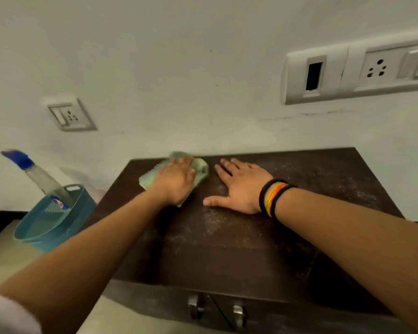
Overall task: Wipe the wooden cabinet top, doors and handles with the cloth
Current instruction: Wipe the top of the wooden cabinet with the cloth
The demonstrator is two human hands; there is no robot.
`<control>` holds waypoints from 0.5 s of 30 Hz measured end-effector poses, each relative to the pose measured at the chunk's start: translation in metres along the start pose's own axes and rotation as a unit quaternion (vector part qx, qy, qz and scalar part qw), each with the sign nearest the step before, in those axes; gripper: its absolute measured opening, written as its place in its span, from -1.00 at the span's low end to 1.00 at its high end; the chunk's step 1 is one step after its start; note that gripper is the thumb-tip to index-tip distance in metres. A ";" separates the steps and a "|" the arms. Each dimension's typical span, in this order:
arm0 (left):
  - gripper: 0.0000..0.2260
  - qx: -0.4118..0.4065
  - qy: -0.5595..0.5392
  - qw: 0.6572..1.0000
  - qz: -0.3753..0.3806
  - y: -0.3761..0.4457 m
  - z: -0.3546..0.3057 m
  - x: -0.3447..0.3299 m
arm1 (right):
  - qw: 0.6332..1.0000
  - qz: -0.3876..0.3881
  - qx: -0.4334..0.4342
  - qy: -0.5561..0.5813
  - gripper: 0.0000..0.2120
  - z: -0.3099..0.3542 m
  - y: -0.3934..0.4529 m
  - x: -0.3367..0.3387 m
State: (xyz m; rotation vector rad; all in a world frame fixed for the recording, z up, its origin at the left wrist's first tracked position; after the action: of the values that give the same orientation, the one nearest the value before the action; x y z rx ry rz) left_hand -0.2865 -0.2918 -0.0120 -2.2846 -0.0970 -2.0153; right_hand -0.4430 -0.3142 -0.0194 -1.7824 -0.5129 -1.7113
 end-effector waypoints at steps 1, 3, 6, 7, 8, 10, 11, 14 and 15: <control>-0.48 0.032 0.012 0.999 -0.009 -0.014 0.016 0.000 | 1.000 0.005 -0.005 -0.001 0.15 0.000 0.001 -0.001; -0.48 0.048 0.009 0.999 -0.010 -0.053 0.015 -0.007 | 1.000 0.002 -0.014 -0.007 0.14 -0.002 0.001 -0.002; -0.49 -0.050 -0.011 0.999 0.006 -0.084 -0.040 -0.014 | 1.000 -0.001 -0.013 -0.009 0.09 -0.001 -0.003 0.001; -0.50 -0.085 -0.004 0.996 0.012 -0.076 -0.051 -0.014 | 1.000 -0.003 -0.013 -0.013 0.08 0.001 -0.004 0.002; -0.50 -0.103 -0.001 0.995 0.014 -0.060 -0.052 -0.011 | 1.000 0.000 -0.011 -0.013 0.06 0.003 -0.005 0.002; -0.50 -0.078 0.004 0.997 0.015 -0.033 -0.030 -0.005 | 1.000 0.002 -0.014 -0.016 0.03 0.005 -0.007 0.000; -0.50 -0.047 0.004 0.999 0.009 -0.030 -0.013 -0.001 | 1.000 0.000 -0.016 -0.019 0.02 0.005 -0.007 0.001; -0.49 -0.003 0.003 1.000 -0.002 -0.073 0.006 -0.009 | 0.999 0.011 -0.016 -0.028 0.03 0.007 -0.008 -0.002; -0.48 -0.017 0.002 1.000 -0.003 -0.092 -0.005 -0.011 | 0.999 0.011 -0.011 -0.032 0.03 0.009 -0.009 -0.003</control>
State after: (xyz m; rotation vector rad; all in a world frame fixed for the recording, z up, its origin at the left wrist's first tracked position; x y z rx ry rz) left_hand -0.3031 -0.2005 -0.0196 -2.3028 -0.0713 -2.0400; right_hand -0.4426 -0.3011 -0.0205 -1.8565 -0.5020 -1.6560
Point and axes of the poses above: each hand's wrist, its own y-axis towards the middle knuckle, its own x-axis out of the back of the hand, z = x × y, the point moved 10 cm from there along y, towards the middle knuckle, and after that the axes turned 9 degrees about -x, right-handed, at the moved point
